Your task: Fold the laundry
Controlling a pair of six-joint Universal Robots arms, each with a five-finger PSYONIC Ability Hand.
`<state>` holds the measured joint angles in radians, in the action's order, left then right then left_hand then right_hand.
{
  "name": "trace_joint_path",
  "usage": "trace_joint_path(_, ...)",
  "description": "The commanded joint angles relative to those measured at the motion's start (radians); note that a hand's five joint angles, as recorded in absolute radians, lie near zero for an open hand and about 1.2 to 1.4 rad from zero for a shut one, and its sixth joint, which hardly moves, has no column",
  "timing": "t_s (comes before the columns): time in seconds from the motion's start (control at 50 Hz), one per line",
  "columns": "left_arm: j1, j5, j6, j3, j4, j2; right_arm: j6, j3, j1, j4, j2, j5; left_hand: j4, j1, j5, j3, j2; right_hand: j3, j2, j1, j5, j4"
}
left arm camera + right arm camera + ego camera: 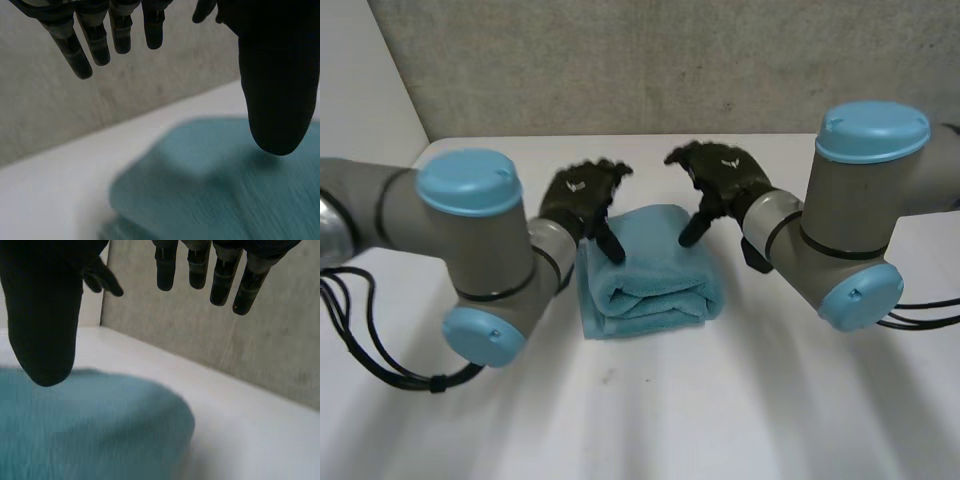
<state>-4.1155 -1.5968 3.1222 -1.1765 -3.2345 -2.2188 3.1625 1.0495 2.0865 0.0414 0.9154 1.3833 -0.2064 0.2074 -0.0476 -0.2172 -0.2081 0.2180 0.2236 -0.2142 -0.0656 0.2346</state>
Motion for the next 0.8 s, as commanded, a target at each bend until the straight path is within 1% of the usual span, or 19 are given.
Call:
trace_joint_path(0.02, -0.002, -0.031, -0.007, -0.008, 0.080, -0.085, -0.006, -0.069, -0.035, 0.093, -0.137, -0.023, 0.022, -0.023, 0.038, 0.033, 0.024, -0.043, -0.049, 0.040, 0.066, -0.060)
trace_joint_path(0.08, -0.009, -0.054, -0.004, -0.028, 0.099, -0.094, -0.009, -0.110, -0.058, 0.141, -0.180, -0.027, 0.025, -0.026, 0.041, 0.036, 0.027, -0.043, -0.049, 0.040, 0.066, -0.060)
trace_joint_path(0.22, -0.020, -0.063, 0.007, -0.061, 0.116, -0.071, -0.022, -0.181, -0.065, 0.233, -0.227, -0.036, 0.028, -0.029, 0.044, 0.039, 0.030, -0.043, -0.049, 0.040, 0.066, -0.060)
trace_joint_path(0.38, -0.015, -0.061, 0.009, -0.080, 0.145, 0.056, -0.029, -0.232, -0.062, 0.267, -0.210, -0.040, 0.032, -0.033, 0.048, 0.043, 0.034, -0.043, -0.049, 0.040, 0.066, -0.060)
trace_joint_path(0.42, -0.014, -0.061, 0.010, -0.080, 0.147, 0.088, -0.027, -0.243, -0.062, 0.267, -0.150, -0.033, 0.032, -0.033, 0.048, 0.043, 0.034, -0.043, -0.049, 0.040, 0.066, -0.060)
trace_joint_path(0.44, -0.014, -0.061, 0.010, -0.078, 0.150, 0.123, -0.027, -0.243, -0.062, 0.267, -0.150, -0.033, 0.032, -0.033, 0.048, 0.043, 0.034, -0.043, -0.049, 0.040, 0.066, -0.060)
trace_joint_path(0.46, -0.015, -0.061, 0.009, -0.077, 0.151, 0.158, -0.027, -0.240, -0.062, 0.265, -0.095, -0.027, 0.032, -0.033, 0.048, 0.043, 0.034, -0.043, -0.049, 0.040, 0.066, -0.060)
trace_joint_path(0.48, -0.015, -0.061, 0.009, -0.077, 0.151, 0.159, -0.027, -0.240, -0.062, 0.265, -0.095, -0.027, 0.032, -0.033, 0.048, 0.043, 0.034, -0.043, -0.049, 0.040, 0.066, -0.060)
trace_joint_path(0.52, -0.017, -0.061, 0.010, -0.075, 0.156, 0.197, -0.026, -0.220, -0.068, 0.258, 0.015, -0.014, 0.032, -0.033, 0.048, 0.043, 0.034, -0.043, -0.049, 0.040, 0.066, -0.060)
trace_joint_path(0.54, -0.020, -0.061, 0.010, -0.071, 0.171, 0.240, -0.025, -0.220, -0.068, 0.258, 0.016, -0.013, 0.032, -0.033, 0.048, 0.043, 0.034, -0.043, -0.049, 0.040, 0.066, -0.060)
trace_joint_path(0.56, -0.026, -0.061, 0.009, -0.066, 0.197, 0.289, -0.022, -0.200, -0.075, 0.253, 0.067, 0.000, 0.032, -0.033, 0.048, 0.043, 0.034, -0.043, -0.049, 0.040, 0.066, -0.060)
trace_joint_path(0.58, -0.026, -0.061, 0.009, -0.066, 0.197, 0.289, -0.025, -0.174, -0.091, 0.252, 0.118, 0.025, 0.032, -0.033, 0.048, 0.043, 0.034, -0.043, -0.049, 0.040, 0.066, -0.060)
trace_joint_path(0.6, -0.044, -0.061, 0.009, -0.064, 0.226, 0.333, -0.025, -0.174, -0.091, 0.252, 0.118, 0.025, 0.032, -0.033, 0.048, 0.043, 0.034, -0.043, -0.049, 0.040, 0.066, -0.060)
trace_joint_path(0.62, -0.045, -0.061, 0.009, -0.064, 0.226, 0.334, -0.033, -0.149, -0.106, 0.250, 0.176, 0.060, 0.032, -0.033, 0.048, 0.043, 0.034, -0.043, -0.049, 0.040, 0.066, -0.060)
trace_joint_path(0.64, -0.083, -0.060, 0.009, -0.063, 0.267, 0.384, -0.045, -0.120, -0.121, 0.247, 0.238, 0.098, 0.032, -0.033, 0.048, 0.043, 0.034, -0.043, -0.049, 0.040, 0.066, -0.060)
trace_joint_path(0.66, -0.126, -0.058, 0.010, -0.061, 0.315, 0.431, -0.045, -0.120, -0.121, 0.247, 0.238, 0.098, 0.032, -0.033, 0.048, 0.043, 0.034, -0.043, -0.049, 0.040, 0.066, -0.060)
trace_joint_path(0.72, -0.157, -0.052, 0.009, -0.057, 0.364, 0.467, -0.125, 0.001, -0.180, 0.227, 0.385, 0.177, 0.032, -0.033, 0.048, 0.043, 0.034, -0.043, -0.049, 0.040, 0.066, -0.060)
trace_joint_path(0.76, -0.195, -0.032, 0.009, -0.057, 0.447, 0.525, -0.156, 0.050, -0.196, 0.229, 0.419, 0.192, 0.032, -0.033, 0.048, 0.043, 0.034, -0.043, -0.049, 0.040, 0.066, -0.060)
trace_joint_path(0.8, -0.207, -0.017, 0.009, -0.057, 0.472, 0.550, -0.177, 0.099, -0.215, 0.230, 0.450, 0.200, 0.032, -0.033, 0.048, 0.043, 0.034, -0.043, -0.049, 0.040, 0.066, -0.060)
